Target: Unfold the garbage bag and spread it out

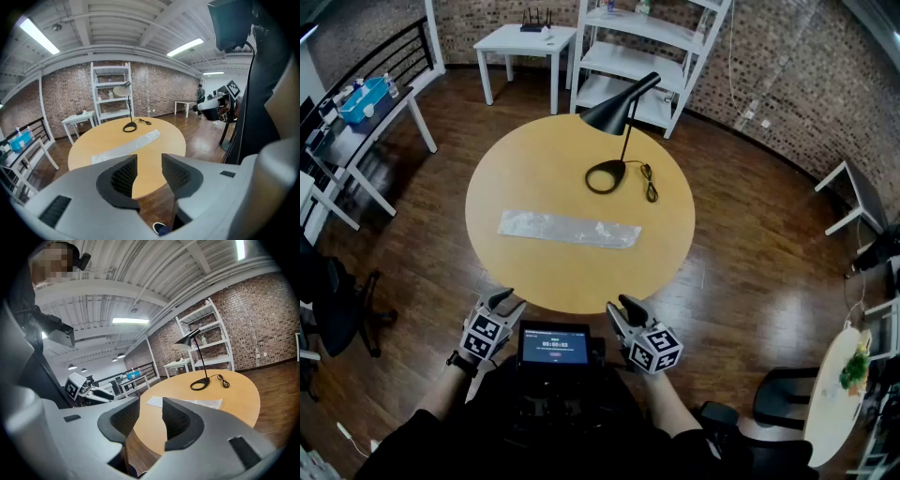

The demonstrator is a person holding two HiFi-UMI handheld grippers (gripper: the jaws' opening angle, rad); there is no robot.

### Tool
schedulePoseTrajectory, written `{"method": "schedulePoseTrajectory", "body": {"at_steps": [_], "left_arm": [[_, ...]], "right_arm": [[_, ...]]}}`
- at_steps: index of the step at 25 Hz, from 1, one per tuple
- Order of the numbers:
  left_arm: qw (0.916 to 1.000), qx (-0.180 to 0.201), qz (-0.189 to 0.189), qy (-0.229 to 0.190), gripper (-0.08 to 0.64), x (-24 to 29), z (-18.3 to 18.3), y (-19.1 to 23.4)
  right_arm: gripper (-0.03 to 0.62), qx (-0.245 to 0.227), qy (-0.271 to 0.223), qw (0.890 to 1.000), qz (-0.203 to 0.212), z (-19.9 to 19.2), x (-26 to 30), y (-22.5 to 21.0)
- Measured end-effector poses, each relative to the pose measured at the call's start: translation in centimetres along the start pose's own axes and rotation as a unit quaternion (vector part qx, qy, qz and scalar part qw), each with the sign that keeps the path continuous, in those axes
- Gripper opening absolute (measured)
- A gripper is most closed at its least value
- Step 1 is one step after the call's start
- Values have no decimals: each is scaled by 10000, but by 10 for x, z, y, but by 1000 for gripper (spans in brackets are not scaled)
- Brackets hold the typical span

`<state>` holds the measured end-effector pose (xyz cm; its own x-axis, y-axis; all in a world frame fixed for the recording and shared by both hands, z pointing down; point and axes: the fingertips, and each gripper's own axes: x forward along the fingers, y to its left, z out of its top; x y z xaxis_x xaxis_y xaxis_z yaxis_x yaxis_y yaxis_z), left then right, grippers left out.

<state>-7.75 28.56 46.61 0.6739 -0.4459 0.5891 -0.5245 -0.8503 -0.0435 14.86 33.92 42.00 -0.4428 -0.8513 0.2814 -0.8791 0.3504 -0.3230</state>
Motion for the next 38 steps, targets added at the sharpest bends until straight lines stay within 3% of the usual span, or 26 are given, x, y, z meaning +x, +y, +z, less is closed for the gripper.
{"method": "schedulePoseTrajectory", "body": {"at_steps": [11,18,26,38], "left_arm": [[9996,-174,225,-93,169,4,7,11],[9992,-250,277,-134,169,21,7,49],[9990,-385,175,-174,167,58,9,122],[9989,-406,-239,39,167,107,-2,230]], "right_arm": [[153,-184,112,9996,183,10,10,-8],[153,-367,216,9989,199,25,47,-13],[160,-506,149,9985,178,63,117,-25],[141,-1217,670,9897,347,92,276,-18]]}}
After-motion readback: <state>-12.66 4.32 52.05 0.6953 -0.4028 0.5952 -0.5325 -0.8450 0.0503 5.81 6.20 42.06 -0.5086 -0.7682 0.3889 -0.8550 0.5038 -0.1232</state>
